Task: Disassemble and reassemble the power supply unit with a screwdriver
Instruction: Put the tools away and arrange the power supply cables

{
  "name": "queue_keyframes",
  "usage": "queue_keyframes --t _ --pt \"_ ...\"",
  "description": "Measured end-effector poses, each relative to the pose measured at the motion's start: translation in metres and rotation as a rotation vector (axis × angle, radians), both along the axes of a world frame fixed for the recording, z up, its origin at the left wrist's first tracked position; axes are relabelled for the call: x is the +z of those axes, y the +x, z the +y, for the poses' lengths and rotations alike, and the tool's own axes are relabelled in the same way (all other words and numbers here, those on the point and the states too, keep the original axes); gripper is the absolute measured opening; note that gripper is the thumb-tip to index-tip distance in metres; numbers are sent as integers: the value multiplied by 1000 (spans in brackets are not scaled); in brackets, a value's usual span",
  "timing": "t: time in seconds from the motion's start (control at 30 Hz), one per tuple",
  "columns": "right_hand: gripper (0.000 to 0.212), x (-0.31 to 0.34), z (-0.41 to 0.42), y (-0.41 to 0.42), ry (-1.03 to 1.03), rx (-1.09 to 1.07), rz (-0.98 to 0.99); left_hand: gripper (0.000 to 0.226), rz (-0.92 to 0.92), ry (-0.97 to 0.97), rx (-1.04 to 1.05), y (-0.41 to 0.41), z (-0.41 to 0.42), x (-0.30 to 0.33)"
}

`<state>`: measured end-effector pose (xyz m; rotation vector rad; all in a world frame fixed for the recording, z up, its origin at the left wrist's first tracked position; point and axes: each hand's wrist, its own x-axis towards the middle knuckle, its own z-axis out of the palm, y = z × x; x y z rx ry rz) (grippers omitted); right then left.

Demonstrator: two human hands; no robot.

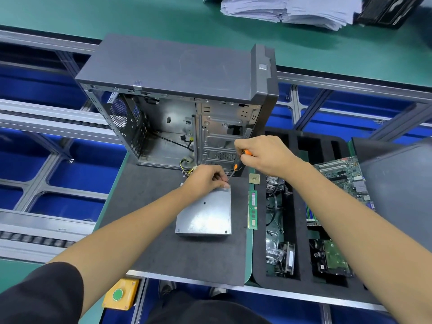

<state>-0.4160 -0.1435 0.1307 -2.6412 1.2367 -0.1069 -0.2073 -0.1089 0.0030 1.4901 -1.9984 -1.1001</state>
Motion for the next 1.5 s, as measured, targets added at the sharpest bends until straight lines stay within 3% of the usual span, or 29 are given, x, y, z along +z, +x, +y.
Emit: queue_keyframes --t 0.17,0.4,0.7,0.87,1.07,1.23,1.5 --pt "6 -2 1 2 -30 52 13 21 -39 10 -43 -1 -3 -2" --pt "7 -11 1 17 -95 199 148 25 -214 -150 -37 -4 -4 -11" --pt "15 -12 -4 25 -171 287 221 26 -203 -48 20 -3 -10 -15" --pt "13 -11 -5 29 -143 271 220 25 -181 38 52 -1 -6 -18" --pt "11 -11 -5 36 -87 164 244 15 -72 -53 12 4 0 -26" --pt "16 -6 -6 42 -121 207 299 7 -38 -28 -49 9 -2 -25" --pt "12 -12 -4 44 -3 81 173 6 -79 -9 -110 12 -6 -19"
